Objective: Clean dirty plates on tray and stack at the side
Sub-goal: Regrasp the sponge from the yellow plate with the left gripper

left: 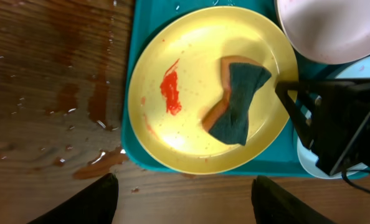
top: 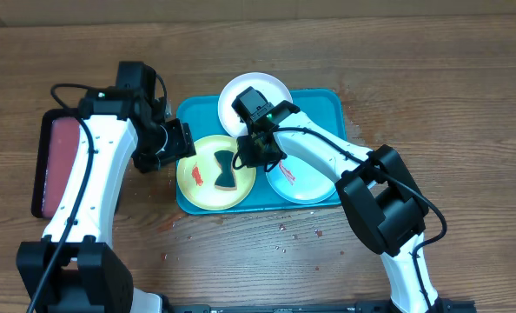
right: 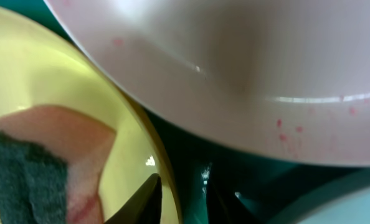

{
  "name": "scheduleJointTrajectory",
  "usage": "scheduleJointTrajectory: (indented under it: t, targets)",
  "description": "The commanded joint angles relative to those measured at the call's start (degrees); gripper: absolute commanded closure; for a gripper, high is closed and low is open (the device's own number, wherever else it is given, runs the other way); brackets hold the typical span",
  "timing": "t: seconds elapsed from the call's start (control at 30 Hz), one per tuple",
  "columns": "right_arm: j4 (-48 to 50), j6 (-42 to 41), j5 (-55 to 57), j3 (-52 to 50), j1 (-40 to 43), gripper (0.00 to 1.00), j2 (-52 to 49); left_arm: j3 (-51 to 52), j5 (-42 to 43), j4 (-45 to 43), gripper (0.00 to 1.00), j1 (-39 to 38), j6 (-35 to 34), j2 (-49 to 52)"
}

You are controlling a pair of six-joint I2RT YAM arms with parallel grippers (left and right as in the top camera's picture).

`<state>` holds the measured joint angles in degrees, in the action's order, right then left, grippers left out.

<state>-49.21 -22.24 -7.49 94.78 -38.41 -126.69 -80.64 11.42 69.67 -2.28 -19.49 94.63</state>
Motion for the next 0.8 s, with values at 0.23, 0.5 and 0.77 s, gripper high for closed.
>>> scheduleJointTrajectory:
  t: [0.23, 0.5, 0.77]
  targets:
    - [-2.86, 0.15, -0.55, -0.70, -0.42, 0.85, -1.27, 9.33, 6.32, -9.92, 0.44, -1.31, 0.57, 0.61]
    - [-2.27, 0.15, -2.62, -0.70, -0.42, 0.86, -1.27, 13.46, 6.56, -20.61, 0.46, -5.84, -3.78, 0.61]
    - [-2.32, 0.15, -2.62, -0.70, -0.42, 0.86, -1.27, 15.45, 2.12, -26.88, 0.45, -8.35, -8.87, 0.72]
